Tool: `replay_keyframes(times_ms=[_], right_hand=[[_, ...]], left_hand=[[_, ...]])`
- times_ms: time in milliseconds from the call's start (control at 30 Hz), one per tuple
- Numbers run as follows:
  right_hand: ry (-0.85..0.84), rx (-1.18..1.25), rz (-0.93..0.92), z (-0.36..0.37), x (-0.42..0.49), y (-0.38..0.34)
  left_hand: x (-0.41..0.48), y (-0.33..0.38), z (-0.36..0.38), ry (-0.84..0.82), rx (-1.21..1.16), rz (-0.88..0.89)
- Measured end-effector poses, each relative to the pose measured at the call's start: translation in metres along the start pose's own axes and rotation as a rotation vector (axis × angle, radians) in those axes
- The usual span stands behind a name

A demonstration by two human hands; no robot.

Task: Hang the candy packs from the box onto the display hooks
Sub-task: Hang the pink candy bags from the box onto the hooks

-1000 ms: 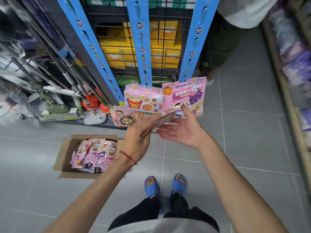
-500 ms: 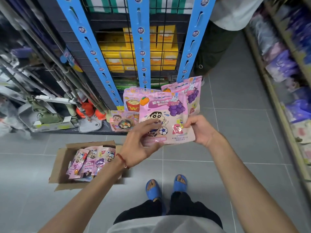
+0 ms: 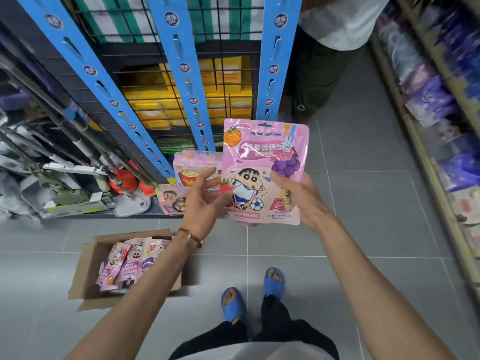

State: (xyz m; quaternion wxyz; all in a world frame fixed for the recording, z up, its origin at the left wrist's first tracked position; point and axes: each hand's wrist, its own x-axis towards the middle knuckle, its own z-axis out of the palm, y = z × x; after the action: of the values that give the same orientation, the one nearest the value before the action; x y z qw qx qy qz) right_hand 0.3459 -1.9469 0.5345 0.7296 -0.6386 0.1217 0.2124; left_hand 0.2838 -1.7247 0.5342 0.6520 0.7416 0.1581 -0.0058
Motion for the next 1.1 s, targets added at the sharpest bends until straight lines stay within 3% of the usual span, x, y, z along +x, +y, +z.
replay_keyframes(times_ms=[267,700,1100], right_hand=[[-0.013,-0.072,-0.06,-0.016,0.036,-0.024],[-0.015,-0.062,-0.032,-0.032,0.063,-0.014],[-0.041,-0.113,-0.022,-0.039,0.076,0.001]], left_hand=[[0.024,0.003,0.015,0.173,-0.143,-0.166],[0.026,0.008,0.031,0.22,-0.196,-0.211],[0.025,-0.002,0.04,0.23,-0.107,-0.269]])
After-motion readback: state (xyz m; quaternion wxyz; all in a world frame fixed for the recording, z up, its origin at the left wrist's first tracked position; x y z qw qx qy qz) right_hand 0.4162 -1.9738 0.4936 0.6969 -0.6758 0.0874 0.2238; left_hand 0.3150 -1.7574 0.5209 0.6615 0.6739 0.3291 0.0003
